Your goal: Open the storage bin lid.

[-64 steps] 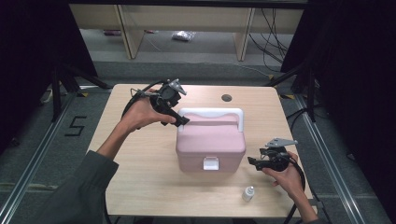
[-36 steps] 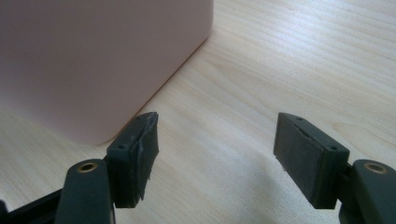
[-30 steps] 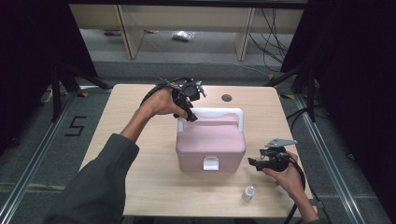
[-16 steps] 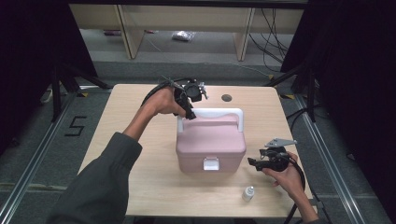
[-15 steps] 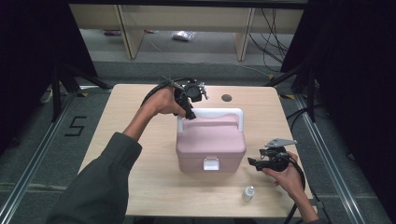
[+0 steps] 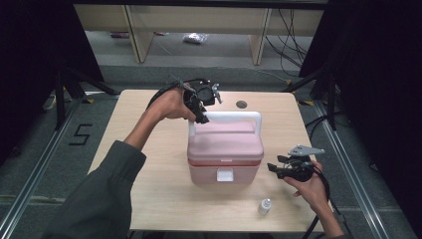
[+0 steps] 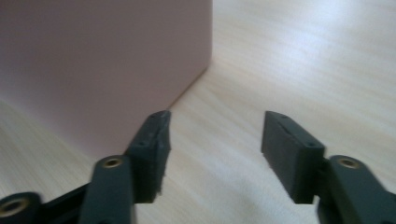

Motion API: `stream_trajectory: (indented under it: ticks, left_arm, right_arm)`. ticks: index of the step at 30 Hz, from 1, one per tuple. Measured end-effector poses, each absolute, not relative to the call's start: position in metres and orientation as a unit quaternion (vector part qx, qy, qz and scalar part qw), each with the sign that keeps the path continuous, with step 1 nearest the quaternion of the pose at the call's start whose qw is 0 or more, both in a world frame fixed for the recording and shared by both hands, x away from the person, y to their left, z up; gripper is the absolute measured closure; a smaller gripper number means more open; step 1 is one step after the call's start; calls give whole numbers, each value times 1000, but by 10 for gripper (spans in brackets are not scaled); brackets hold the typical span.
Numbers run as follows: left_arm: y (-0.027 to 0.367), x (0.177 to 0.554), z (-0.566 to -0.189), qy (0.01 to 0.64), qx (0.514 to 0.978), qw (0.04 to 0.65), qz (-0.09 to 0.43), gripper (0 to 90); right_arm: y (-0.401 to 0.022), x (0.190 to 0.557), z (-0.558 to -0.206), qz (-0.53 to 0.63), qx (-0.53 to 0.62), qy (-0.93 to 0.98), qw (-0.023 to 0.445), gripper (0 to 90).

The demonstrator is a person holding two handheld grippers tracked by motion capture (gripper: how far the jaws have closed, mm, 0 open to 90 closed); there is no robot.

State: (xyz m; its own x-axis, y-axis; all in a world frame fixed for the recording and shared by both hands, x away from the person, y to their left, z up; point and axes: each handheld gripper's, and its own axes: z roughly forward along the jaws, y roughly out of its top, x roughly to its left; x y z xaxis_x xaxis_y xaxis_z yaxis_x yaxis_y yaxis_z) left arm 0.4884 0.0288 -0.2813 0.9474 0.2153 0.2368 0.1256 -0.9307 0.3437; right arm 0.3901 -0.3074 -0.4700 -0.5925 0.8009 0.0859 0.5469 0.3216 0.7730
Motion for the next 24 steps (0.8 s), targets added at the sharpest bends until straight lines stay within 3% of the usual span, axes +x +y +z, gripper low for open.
stream_trajectory:
  ticks: [8,10,18,24]
  left_arm:
    - [31,496,-275,85,974,170,126,703]
    - [32,498,-273,85,974,170,125,703]
    - [34,501,-271,92,972,179,118,703]
    - [34,502,-271,92,972,179,119,703]
  right_arm:
    - [-309,380,-441,447,383,790,172,733]
    - [-310,379,-436,458,359,790,196,785]
    - [-302,372,-422,497,332,780,186,892]
    - [-293,366,-411,510,319,778,179,900]
